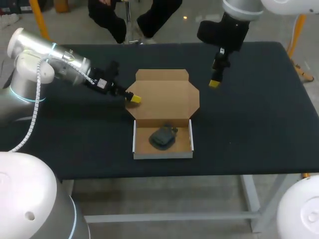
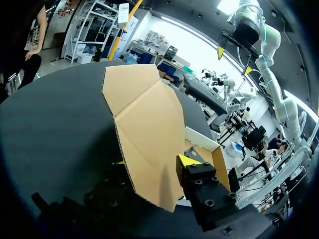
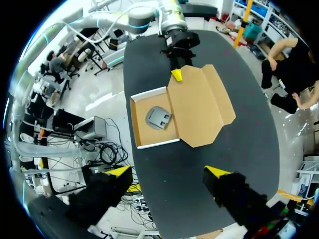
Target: Assemble the packaging by folding the flat box into shape, placing the metal phone stand inside, and closing the box properly
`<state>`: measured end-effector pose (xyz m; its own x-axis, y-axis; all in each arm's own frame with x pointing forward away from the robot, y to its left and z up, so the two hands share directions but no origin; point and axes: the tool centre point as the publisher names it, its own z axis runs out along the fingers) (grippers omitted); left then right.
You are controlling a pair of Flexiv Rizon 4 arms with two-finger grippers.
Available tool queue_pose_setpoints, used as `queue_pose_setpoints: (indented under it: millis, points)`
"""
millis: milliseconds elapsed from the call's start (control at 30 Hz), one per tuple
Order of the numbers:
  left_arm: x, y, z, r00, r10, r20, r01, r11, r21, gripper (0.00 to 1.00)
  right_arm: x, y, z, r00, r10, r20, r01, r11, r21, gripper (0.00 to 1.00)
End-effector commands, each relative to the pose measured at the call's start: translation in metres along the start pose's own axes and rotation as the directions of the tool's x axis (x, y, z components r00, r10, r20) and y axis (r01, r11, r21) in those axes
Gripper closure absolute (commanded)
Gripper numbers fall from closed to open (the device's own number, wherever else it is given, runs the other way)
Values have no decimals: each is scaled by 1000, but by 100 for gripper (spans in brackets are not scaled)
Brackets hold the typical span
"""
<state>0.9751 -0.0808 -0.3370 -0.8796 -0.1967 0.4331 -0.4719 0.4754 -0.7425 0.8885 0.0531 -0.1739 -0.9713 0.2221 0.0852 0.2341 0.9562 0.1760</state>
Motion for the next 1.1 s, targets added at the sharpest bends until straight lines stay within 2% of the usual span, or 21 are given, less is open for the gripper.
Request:
queue_pose_setpoints:
  millis: [33,300,500,667,767,833,1100]
  points:
    - [1,0,1,1000,5,-4,-5,1000,4,61,0,2,-3,1000,-3,-3,3,1000,9,0]
    - [7,-2,2,1000,19,-17,-18,1000,21,81,2,5,-4,1000,-11,1,11,1000,15,0]
    - [11,-3,2,999,42,-24,-41,999,28,85,2,6,-4,1000,-13,0,13,1000,19,0]
    - [15,-4,2,997,67,-33,-66,997,43,79,4,7,-3,1000,-18,-6,18,1000,25,0]
    - [16,-4,1,997,73,-35,-71,996,56,65,4,7,-2,1000,-19,-8,19,999,28,0]
    - [16,-5,1,996,76,-39,-74,995,68,62,4,7,-2,1000,-20,-8,20,999,29,0]
    - [19,-9,6,995,91,-49,-85,990,108,65,4,8,-2,1000,-22,-10,23,999,34,0]
